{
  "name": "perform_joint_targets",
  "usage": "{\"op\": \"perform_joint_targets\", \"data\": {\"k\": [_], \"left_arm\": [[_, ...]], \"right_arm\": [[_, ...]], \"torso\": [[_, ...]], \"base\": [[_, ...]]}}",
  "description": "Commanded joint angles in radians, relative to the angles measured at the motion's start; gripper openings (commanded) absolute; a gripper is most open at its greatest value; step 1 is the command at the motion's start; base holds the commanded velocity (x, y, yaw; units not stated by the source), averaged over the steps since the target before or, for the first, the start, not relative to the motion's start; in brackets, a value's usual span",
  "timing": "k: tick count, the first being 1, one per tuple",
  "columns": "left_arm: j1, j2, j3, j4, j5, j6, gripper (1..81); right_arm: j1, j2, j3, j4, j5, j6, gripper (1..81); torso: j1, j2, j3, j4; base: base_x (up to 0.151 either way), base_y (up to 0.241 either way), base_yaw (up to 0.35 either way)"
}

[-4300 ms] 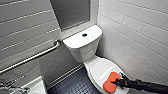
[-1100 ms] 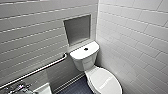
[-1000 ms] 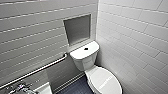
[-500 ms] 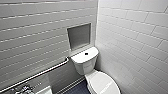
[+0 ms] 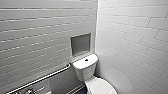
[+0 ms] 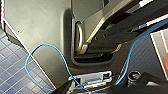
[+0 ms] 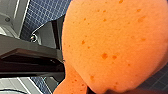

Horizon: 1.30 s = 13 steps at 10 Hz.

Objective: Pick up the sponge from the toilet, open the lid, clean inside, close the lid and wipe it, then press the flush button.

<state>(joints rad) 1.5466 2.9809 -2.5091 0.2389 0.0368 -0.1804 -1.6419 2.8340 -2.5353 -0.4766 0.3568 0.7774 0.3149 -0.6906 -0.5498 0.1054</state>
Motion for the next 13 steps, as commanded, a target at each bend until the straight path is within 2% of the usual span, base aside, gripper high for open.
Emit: {"op": "perform_joint_targets", "data": {"k": [1, 2, 3, 5, 10, 12, 13], "left_arm": [[-0.013, 0.001, 0.004, -0.009, 0.069, 0.002, 81.1], [-0.016, 0.001, 0.004, -0.009, 0.069, 0.002, 81.1], [-0.015, 0.001, 0.004, -0.007, 0.069, 0.002, 81.1], [-0.016, 0.003, 0.004, -0.009, 0.068, 0.002, 81.1], [-0.018, 0.023, -0.043, -0.013, 0.068, -0.001, 81.1], [-0.018, 0.032, -0.053, -0.013, 0.068, -0.001, 81.1], [-0.016, 0.032, -0.053, -0.013, 0.068, -0.001, 81.1]], "right_arm": [[0.004, -0.005, -0.022, -0.022, -0.042, -0.004, 1.0], [0.004, -0.005, -0.023, -0.022, -0.042, -0.004, 1.0], [0.006, -0.003, -0.023, -0.022, -0.044, -0.004, 1.0], [0.007, 0.009, -0.039, -0.017, -0.045, -0.003, 1.0], [0.007, 0.076, -0.137, -0.022, -0.047, -0.004, 1.0], [0.007, 0.078, -0.14, -0.025, -0.047, -0.004, 1.0], [0.007, 0.078, -0.14, -0.025, -0.047, -0.004, 1.0]], "torso": [[-0.061, 0.095, 0.095, 0.0], [-0.086, 0.133, 0.034, 0.0], [-0.109, 0.167, 0.068, 0.0], [-0.144, 0.218, 0.087, 0.0], [-0.264, 0.404, 0.093, 0.0], [-0.311, 0.478, 0.171, 0.0], [-0.315, 0.508, 0.196, 0.0]], "base": [[0.0, 0.0, 0.0], [0.0, 0.0, 0.0], [0.0, 0.0, 0.0], [0.0, 0.0, 0.0], [0.0, 0.0, 0.0], [0.0, 0.0, 0.0], [0.0, 0.0, 0.0]]}}
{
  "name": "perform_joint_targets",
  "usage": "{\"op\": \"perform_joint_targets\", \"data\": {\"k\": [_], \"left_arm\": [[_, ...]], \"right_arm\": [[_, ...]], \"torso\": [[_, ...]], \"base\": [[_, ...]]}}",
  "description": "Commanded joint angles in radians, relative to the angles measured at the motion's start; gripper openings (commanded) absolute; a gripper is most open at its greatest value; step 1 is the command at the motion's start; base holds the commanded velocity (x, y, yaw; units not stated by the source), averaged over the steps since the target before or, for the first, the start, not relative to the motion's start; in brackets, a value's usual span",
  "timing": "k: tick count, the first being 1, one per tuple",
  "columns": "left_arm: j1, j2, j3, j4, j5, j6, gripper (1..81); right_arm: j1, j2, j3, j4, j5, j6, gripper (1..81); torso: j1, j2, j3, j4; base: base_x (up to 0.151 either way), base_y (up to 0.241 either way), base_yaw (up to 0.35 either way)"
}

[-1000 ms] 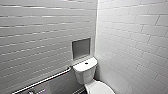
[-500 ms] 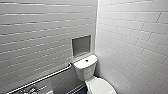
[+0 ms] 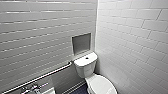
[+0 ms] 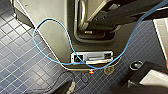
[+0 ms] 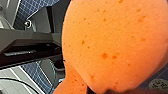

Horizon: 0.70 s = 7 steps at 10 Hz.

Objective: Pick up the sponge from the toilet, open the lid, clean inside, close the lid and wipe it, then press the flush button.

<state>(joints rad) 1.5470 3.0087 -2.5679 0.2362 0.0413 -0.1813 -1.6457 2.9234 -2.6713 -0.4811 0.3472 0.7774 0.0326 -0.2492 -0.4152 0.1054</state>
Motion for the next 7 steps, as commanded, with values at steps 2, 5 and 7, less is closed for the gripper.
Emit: {"op": "perform_joint_targets", "data": {"k": [2, 5, 7], "left_arm": [[-0.018, 0.003, 0.006, -0.014, 0.065, 0.0, 81.1], [-0.018, 0.004, 0.006, -0.014, 0.065, 0.0, 81.1], [-0.018, 0.001, 0.006, -0.02, 0.065, 0.0, 81.1]], "right_arm": [[0.011, -0.011, 0.001, -0.022, -0.037, -0.004, 1.0], [0.013, -0.008, -0.001, -0.025, -0.036, -0.004, 1.0], [0.013, -0.008, -0.004, -0.028, -0.036, -0.004, 1.0]], "torso": [[-0.033, 0.132, 0.12, 0.0], [-0.019, 0.143, 0.22, 0.0], [-0.022, 0.167, 0.27, 0.0]], "base": [[0.0, 0.0, 0.0], [0.0, 0.0, 0.0], [0.0, 0.0, 0.0]]}}
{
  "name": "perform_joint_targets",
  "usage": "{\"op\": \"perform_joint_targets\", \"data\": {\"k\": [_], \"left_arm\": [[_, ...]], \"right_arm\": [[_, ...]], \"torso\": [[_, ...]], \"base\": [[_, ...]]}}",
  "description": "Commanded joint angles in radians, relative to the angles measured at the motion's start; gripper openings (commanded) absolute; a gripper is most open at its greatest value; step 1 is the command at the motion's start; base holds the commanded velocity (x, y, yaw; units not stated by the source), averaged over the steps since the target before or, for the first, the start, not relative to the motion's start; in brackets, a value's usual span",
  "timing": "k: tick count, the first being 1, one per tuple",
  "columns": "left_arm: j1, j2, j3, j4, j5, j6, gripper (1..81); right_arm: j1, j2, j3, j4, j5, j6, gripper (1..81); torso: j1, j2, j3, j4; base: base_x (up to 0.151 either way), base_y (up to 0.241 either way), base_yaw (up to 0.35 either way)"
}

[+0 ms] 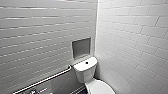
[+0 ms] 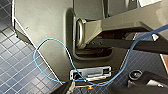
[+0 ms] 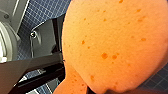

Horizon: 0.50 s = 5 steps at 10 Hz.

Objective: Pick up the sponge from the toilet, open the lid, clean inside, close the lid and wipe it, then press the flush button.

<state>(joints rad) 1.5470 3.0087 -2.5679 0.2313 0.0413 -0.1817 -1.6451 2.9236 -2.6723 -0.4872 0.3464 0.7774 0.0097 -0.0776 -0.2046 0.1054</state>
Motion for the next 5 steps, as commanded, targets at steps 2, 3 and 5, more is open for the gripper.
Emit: {"op": "perform_joint_targets", "data": {"k": [2, 3, 5], "left_arm": [[-0.018, -0.008, 0.005, -0.027, 0.065, 0.001, 81.1], [-0.017, -0.014, 0.005, -0.029, 0.065, 0.001, 81.1], [-0.027, -0.025, 0.001, -0.049, 0.062, -0.001, 81.1]], "right_arm": [[0.012, -0.008, -0.003, -0.022, -0.035, -0.004, 1.0], [0.012, -0.008, -0.003, -0.022, -0.037, -0.004, 1.0], [0.02, -0.004, 0.0, -0.016, -0.102, -0.001, 1.0]], "torso": [[0.0, 0.001, 0.03, 0.0], [-0.002, 0.001, 0.061, 0.0], [-0.002, 0.0, 0.078, 0.0]], "base": [[0.0, 0.0, 0.0], [0.0, 0.0, 0.0], [0.0, 0.0, 0.0]]}}
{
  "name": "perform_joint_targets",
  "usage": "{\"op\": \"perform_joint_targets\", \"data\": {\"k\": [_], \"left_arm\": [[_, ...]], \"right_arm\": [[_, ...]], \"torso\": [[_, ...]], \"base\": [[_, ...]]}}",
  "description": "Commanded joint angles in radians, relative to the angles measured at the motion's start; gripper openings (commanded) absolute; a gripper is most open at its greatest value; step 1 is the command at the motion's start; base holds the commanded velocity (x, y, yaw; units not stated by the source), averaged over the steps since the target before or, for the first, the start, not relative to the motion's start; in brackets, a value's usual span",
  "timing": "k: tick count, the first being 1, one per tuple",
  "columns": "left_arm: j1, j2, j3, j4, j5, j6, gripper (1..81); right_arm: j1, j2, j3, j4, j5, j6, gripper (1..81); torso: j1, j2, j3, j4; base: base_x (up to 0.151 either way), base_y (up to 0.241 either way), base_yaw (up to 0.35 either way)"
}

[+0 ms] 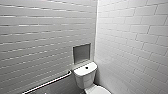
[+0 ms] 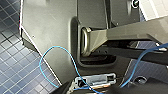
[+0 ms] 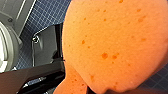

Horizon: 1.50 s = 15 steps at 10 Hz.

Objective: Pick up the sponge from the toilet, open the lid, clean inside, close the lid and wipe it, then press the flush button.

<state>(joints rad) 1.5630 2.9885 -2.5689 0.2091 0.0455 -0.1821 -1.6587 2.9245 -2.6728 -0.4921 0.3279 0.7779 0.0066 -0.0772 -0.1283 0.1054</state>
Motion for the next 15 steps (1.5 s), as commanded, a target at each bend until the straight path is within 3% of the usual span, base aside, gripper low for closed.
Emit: {"op": "perform_joint_targets", "data": {"k": [1, 2, 3, 4, 5, 6, 7, 11, 12, 15], "left_arm": [[-0.053, -0.008, 0.001, -0.072, 0.059, 0.001, 81.1], [-0.06, -0.009, -0.002, -0.091, 0.059, 0.001, 81.1], [-0.068, -0.012, -0.005, -0.103, 0.059, 0.001, 81.1], [-0.071, -0.015, -0.01, -0.113, 0.059, 0.001, 81.1], [-0.074, -0.018, -0.01, -0.113, 0.059, 0.001, 81.1], [-0.073, -0.017, -0.01, -0.111, 0.059, 0.001, 81.1], [-0.074, -0.015, -0.008, -0.106, 0.06, 0.003, 81.1], [-0.073, -0.058, 0.076, -0.099, 0.031, 0.009, 81.1], [-0.071, -0.104, 0.148, -0.097, -0.007, 0.009, 81.1], [-0.074, -0.236, 0.335, -0.097, -0.012, 0.01, 81.1]], "right_arm": [[0.038, 0.0, 0.008, -0.002, -0.148, 0.006, 1.0], [0.035, 0.008, 0.011, 0.015, -0.173, 0.011, 1.0], [0.026, 0.017, 0.004, 0.093, -0.173, -0.019, 1.0], [0.024, 0.034, -0.01, 0.21, -0.165, -0.146, 1.0], [0.03, 0.053, -0.025, 0.367, -0.176, -0.347, 1.0], [0.042, 0.051, -0.028, 0.425, -0.193, -0.44, 1.0], [0.059, 0.041, -0.007, 0.411, -0.217, -0.499, 1.0], [0.115, 0.049, -0.001, 0.391, -0.334, -0.517, 1.0], [0.113, 0.02, 0.063, 0.385, -0.328, -0.519, 1.0], [0.108, -0.129, 0.332, 0.383, -0.29, -0.517, 1.0]], "torso": [[0.0, 0.0, 0.0, 0.0], [0.0, 0.0, -0.001, 0.0], [0.0, 0.0, -0.001, 0.0], [0.0, 0.0, -0.001, 0.0], [0.0, 0.0, -0.001, 0.0], [0.0, 0.0, -0.001, 0.0], [0.0, 0.0, -0.001, 0.0], [0.0, 0.0, -0.001, 0.0], [0.0, 0.0, -0.001, 0.0], [0.0, 0.0, -0.001, 0.0]], "base": [[0.0, 0.0, 0.0], [0.0, 0.0, 0.0], [0.0, 0.0, 0.0], [0.0, 0.0, 0.0], [0.0, 0.0, 0.0], [0.0, 0.0, 0.0], [0.0, 0.0, 0.0], [0.0, 0.0, 0.0], [0.0, 0.0, 0.0], [0.0, 0.0, 0.0]]}}
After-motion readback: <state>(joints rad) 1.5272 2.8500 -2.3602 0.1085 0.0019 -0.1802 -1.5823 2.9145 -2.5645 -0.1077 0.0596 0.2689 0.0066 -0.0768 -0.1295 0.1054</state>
